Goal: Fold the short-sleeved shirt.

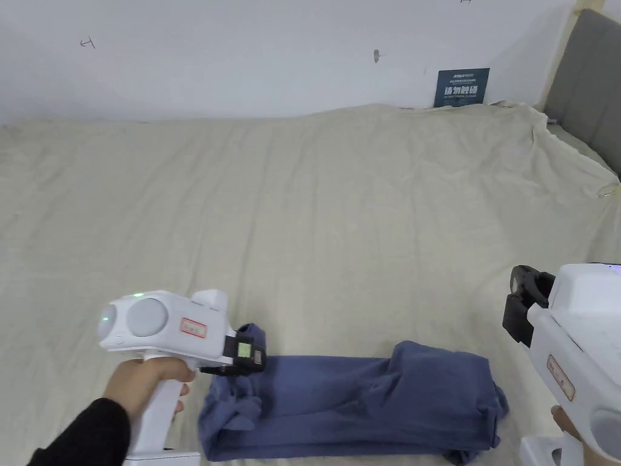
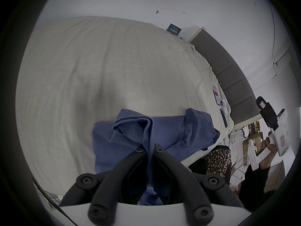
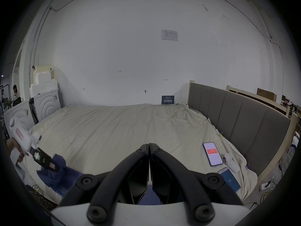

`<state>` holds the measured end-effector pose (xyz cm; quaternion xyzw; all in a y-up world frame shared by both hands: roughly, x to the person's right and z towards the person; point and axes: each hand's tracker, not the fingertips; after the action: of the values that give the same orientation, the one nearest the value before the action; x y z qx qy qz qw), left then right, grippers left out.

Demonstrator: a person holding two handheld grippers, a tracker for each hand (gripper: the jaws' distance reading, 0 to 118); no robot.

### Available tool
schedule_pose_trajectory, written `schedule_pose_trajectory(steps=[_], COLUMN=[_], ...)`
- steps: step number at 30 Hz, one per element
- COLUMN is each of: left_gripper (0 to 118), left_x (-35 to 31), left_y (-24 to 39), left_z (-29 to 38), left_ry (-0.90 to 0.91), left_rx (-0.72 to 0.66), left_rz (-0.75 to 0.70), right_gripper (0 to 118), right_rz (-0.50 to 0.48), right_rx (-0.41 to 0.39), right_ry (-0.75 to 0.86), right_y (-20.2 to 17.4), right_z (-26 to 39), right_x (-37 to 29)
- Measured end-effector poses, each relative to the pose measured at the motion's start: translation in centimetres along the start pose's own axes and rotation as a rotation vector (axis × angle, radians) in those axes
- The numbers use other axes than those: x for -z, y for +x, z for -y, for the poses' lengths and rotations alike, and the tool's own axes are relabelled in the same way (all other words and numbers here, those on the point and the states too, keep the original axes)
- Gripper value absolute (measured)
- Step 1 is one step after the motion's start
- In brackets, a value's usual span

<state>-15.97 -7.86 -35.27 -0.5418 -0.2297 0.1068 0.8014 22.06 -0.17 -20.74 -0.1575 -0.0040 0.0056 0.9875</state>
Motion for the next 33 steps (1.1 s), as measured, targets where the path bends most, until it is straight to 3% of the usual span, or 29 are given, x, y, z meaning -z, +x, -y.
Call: schedule_pose_trajectory(steps=[7,16,18,19,21,23,28,33], left_gripper=[2,5,14,24,72,105,108,107], left_x=[9.4,13.1,13.0,12.9,11.1,9.5,4.2,-0.8], left_y=[2.6,6.3,6.4,6.5,7.6,7.8,6.5,4.3], left_z=[0.4,2.7,2.6,2.5,3.3,3.2,2.6,3.4], left_ry=[-0.096,-0.097,-0.099,-0.1,-0.079,-0.035,0.177,0.357], left_rx=[-0.009,0.089,0.09,0.092,0.064,0.038,0.026,0.058], left_rz=[-0.062,-0.258,-0.262,-0.256,-0.192,-0.126,-0.07,-0.219], right_gripper=[0,0,0,0,0,0,0,0], right_rz=[0.019,0.025,0.025,0.026,0.023,0.022,0.018,0.011], right_rx=[0.007,0.015,0.016,0.015,0.015,0.016,0.02,0.022], right_ry=[-0.009,-0.019,-0.018,-0.017,-0.018,-0.015,-0.006,0.002], right_y=[0.9,1.5,1.5,1.5,1.5,1.5,1.4,1.1], right_z=[0.4,0.9,0.8,0.8,0.7,0.6,0.3,0.1], right_x=[-0.4,-0.8,-0.9,-0.9,-1.0,-1.0,-1.2,-1.2])
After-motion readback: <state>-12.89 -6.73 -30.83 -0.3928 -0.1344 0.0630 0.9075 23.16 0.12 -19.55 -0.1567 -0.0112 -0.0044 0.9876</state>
